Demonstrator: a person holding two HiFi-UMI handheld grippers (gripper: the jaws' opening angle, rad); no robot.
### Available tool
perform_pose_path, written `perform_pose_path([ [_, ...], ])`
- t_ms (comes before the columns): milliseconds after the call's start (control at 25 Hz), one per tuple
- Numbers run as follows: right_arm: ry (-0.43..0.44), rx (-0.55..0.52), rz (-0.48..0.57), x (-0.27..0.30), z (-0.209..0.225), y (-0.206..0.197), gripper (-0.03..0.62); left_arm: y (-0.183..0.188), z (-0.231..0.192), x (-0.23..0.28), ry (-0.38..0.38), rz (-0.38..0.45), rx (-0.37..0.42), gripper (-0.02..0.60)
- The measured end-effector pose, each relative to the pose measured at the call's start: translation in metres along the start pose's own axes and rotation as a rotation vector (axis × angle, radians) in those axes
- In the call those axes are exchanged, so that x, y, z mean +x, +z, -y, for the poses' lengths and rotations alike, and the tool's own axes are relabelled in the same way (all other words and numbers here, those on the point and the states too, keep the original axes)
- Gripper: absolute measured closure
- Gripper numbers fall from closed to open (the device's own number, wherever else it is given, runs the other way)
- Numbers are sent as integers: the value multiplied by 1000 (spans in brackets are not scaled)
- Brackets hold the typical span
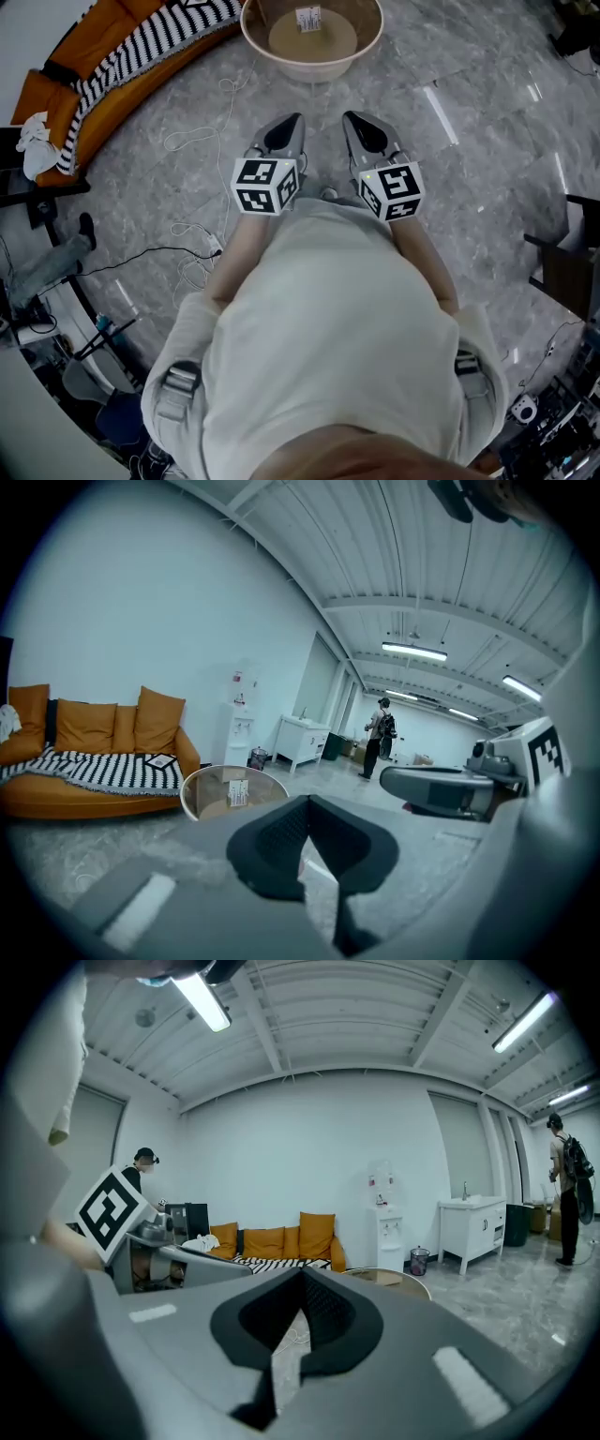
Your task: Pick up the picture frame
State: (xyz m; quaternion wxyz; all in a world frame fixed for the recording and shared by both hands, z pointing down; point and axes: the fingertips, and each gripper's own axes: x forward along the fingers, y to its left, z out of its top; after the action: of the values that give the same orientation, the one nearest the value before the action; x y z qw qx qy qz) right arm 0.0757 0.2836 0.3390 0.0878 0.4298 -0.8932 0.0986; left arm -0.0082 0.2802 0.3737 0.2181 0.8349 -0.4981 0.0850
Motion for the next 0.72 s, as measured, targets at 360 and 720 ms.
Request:
perform_pose_path([
  [360,19,77,-32,1,4,-17,595,-16,0,-4,34,-32,-29,580],
  [720,28,68,-51,34,24,-14,595,-11,-23,33,22,-60,-48,581],
])
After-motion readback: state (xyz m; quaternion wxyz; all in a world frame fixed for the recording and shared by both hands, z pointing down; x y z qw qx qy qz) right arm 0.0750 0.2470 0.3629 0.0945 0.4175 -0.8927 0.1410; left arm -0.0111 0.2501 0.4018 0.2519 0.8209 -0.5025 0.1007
